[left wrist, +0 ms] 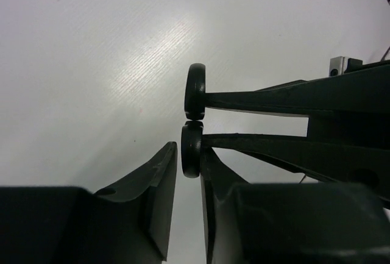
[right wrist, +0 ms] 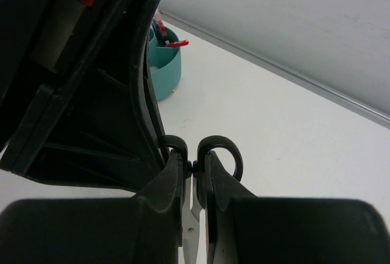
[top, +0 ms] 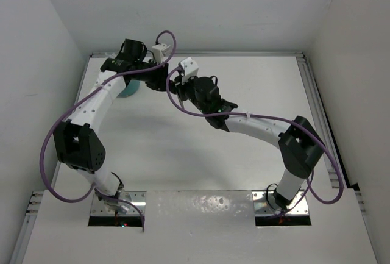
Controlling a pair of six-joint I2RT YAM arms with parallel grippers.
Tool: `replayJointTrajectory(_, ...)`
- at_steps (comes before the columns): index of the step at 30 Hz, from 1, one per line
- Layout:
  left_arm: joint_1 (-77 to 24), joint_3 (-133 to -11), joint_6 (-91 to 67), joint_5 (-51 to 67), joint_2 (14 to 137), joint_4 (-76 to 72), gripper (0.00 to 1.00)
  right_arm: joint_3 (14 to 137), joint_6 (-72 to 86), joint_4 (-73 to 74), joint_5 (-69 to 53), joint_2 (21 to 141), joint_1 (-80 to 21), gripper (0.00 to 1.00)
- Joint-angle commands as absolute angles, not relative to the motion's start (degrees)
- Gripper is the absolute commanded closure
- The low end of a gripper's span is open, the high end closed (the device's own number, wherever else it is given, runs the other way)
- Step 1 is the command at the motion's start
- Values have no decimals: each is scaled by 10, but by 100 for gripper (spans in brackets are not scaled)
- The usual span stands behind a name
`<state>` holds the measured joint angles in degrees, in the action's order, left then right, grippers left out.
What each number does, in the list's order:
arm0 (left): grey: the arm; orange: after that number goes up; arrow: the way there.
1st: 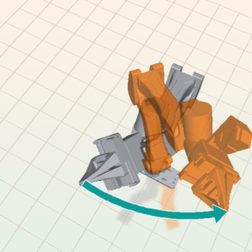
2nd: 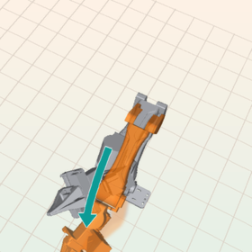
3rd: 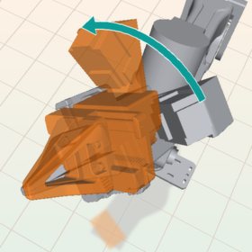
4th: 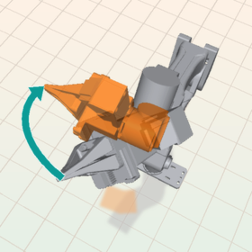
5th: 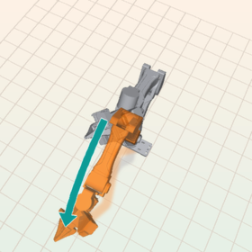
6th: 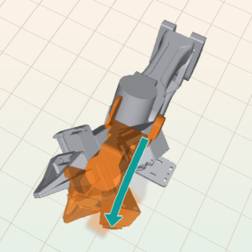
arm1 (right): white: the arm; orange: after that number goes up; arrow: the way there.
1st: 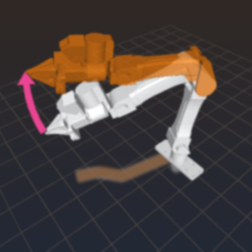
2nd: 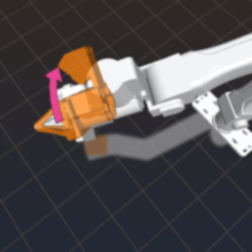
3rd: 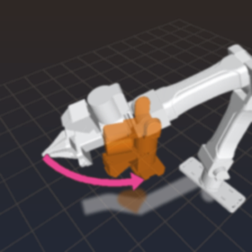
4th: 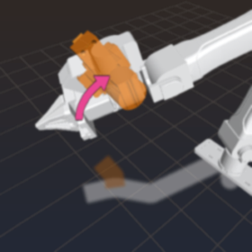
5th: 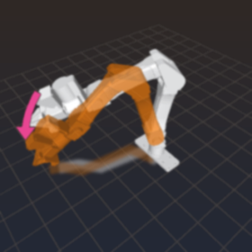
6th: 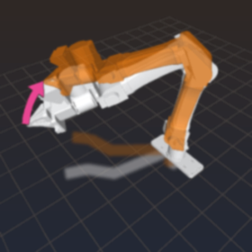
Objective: Sort the stationery into containers
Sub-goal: Place the scissors in the storage box.
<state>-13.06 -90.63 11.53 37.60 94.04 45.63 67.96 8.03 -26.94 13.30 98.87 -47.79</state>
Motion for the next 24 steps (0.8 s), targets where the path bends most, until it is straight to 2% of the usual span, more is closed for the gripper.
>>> replayJointTrajectory(1,-137,-925,105,380,935,434,82,692,92,-307,123,983,-483,100)
replayJointTrajectory(4,-137,-922,106,388,934,435,100,689,92,-308,115,983,-484,100)
replayJointTrajectory(10,-133,-918,112,388,930,442,100,664,94,-319,105,975,-486,100)
replayJointTrajectory(12,-125,-914,115,376,927,444,100,659,94,-312,114,968,-485,81)
replayJointTrajectory(14,-106,-911,119,351,925,446,100,642,87,-319,125,953,-484,67)
replayJointTrajectory(18,-62,-905,134,309,910,440,100,609,75,-332,150,923,-483,60)
replayJointTrajectory(24,0,-898,182,259,892,436,100,590,75,-336,134,896,-481,59)
